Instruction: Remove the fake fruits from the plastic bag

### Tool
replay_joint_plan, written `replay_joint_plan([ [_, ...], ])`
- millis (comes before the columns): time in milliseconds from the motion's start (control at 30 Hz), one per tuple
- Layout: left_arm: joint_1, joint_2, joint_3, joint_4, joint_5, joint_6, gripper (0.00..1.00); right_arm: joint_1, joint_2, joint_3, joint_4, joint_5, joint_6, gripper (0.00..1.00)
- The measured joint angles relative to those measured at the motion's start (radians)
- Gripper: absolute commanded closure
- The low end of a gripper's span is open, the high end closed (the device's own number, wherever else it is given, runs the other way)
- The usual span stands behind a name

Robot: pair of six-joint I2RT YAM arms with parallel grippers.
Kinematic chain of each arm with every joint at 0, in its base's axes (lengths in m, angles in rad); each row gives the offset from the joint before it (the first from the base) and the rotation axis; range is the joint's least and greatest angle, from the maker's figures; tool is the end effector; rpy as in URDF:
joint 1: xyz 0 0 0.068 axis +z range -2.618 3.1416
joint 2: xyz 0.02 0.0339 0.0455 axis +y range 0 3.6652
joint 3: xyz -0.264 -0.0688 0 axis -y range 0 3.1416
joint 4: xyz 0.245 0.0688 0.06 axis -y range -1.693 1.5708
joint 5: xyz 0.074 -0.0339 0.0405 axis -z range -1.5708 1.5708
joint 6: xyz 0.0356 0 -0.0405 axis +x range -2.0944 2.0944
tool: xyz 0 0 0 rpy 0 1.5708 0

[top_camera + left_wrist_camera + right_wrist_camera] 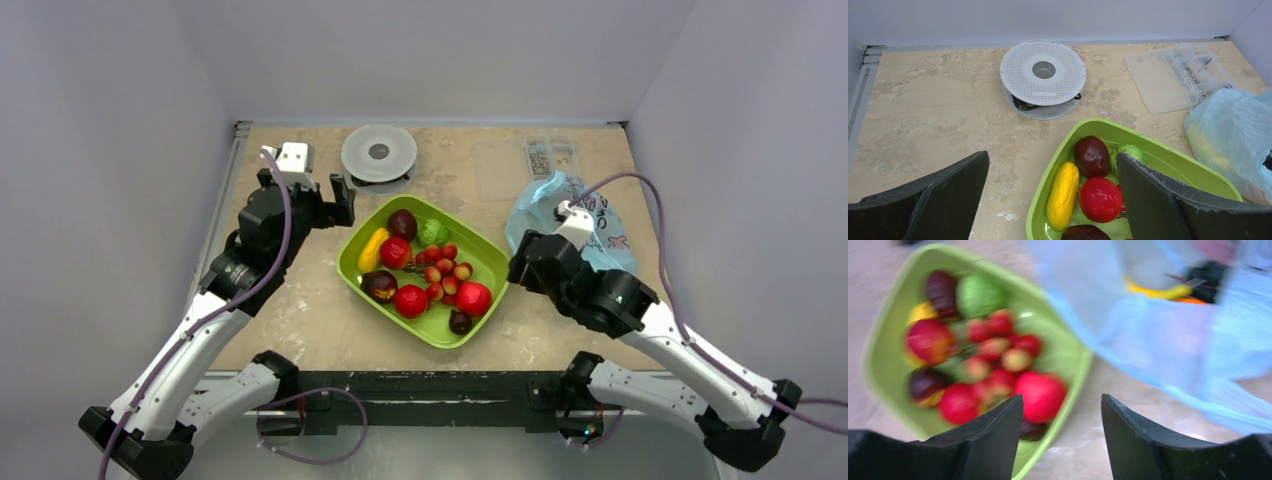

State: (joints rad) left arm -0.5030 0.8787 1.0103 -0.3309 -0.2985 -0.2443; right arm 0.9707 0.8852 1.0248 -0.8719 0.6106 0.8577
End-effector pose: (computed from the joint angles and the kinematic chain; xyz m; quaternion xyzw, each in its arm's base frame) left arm 0.1736 -0.0836 0.3870 0.0053 0.7711 -0.1214 0.6250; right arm 0.1094 0.1237 0.3424 0.0730 0.8767 0.1399 0.4545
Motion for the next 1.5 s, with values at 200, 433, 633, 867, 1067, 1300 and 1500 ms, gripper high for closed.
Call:
replay_joint_plan([
  [200,0.001,0.001,0.0,0.0,0.0,0.0,0.0,-0.386,-0.013,-0.111,-0.038,-0.039,0.007,0.62],
  [433,0.001,0.012,0.0,0.0,-0.005,0.001,0.0,-0.773,0.248,-0.148,0.241,-0.235,-0.122,0.73],
  [633,0.001,0.015,0.0,0.0,-0.005,0.001,0.0,-0.835,0.465,-0.144,0.42,-0.327,-0.215,0.72],
  [867,0.001,0.02,0.0,0.0,-0.004,0.001,0.0,-0.84,0.626,-0.092,0.472,-0.478,-0.284,0.57],
  [1067,0.002,0.02,0.0,0.0,0.0,0.001,0.0,-0.841,0.606,-0.093,0.461,-0.561,-0.352,0.35],
  [1300,0.002,0.02,0.0,0.0,0.003,0.001,0.0,-0.841,0.604,-0.093,0.399,-0.589,-0.406,0.31],
  [1500,0.003,0.025,0.0,0.0,0.004,0.001,0.0,-0.84,0.591,-0.093,0.309,-0.541,-0.375,0.24],
])
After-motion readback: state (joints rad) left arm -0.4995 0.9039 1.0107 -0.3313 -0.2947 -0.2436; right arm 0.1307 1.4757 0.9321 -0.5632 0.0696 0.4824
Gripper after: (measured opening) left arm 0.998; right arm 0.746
